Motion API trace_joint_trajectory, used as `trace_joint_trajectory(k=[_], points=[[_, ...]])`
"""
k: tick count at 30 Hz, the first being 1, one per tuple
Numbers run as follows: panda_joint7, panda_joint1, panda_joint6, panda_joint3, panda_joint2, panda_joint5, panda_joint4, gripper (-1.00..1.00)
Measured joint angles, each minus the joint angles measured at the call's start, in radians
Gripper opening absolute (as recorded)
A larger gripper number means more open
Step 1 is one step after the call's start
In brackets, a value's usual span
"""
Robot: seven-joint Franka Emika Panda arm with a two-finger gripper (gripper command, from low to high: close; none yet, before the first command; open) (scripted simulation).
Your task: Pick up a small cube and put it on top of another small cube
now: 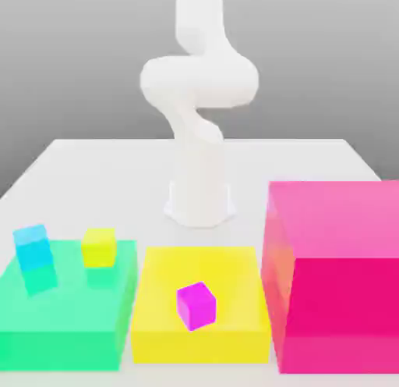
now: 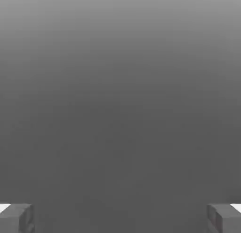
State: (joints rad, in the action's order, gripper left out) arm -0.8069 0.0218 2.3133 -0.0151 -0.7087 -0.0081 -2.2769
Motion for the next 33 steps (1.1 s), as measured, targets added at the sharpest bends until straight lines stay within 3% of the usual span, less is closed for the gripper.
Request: trace_joint_trajectory(k=[14,33], points=[[-0.003,0.102,0.075,-0.126,0.512,0.003,0.130,0.00],[0.112,0.342,0.167,-0.205,1.213,0.184,0.306,0.00]])
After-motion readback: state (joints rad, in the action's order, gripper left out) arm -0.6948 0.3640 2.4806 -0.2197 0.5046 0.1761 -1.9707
